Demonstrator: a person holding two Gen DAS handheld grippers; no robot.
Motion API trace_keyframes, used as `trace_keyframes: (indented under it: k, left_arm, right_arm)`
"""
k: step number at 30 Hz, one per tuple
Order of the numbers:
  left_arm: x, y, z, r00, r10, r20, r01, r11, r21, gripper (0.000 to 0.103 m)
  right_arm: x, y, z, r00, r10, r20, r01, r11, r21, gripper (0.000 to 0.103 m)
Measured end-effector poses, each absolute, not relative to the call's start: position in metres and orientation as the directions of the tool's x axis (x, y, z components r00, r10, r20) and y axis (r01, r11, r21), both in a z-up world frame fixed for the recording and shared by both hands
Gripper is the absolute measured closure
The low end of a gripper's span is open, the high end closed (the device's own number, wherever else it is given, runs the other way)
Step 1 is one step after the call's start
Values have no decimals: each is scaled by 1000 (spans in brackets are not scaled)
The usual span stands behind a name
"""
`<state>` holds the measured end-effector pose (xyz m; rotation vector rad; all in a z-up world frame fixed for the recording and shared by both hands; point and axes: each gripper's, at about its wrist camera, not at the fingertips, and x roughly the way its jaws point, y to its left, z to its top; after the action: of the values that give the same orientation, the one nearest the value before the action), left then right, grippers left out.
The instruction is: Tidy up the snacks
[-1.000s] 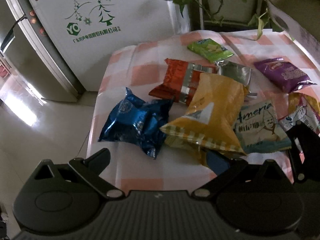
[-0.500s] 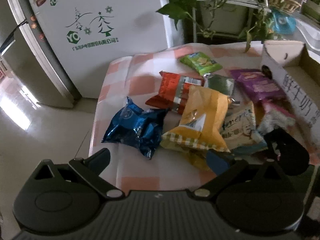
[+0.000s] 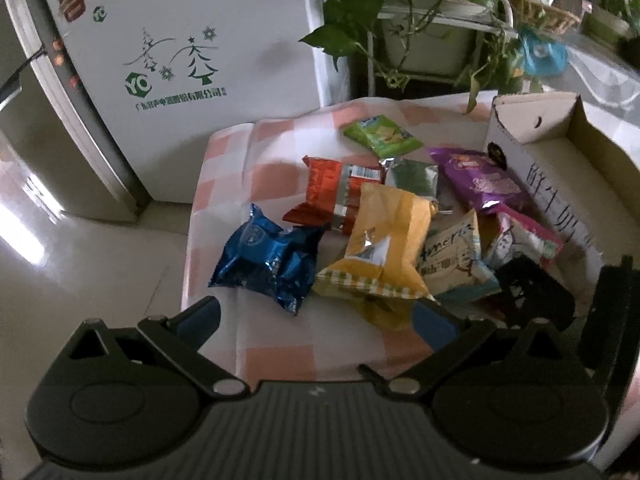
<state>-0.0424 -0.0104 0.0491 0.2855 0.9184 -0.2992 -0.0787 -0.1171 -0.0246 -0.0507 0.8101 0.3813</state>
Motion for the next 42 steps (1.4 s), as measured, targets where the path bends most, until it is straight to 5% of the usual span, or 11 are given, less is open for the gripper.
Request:
trace_keyframes:
  k: [29, 42]
  left_arm:
    - [-42, -8, 64, 613, -150, -776, 330, 941, 78, 1]
    - [-40, 1, 70, 642, -100, -760, 284, 952, 114, 1]
  right_arm:
    - [-84, -113, -23, 630, 281, -724, -309, 946, 99, 0]
    - [-84, -106, 13, 434, 162, -886, -148, 983, 107, 0]
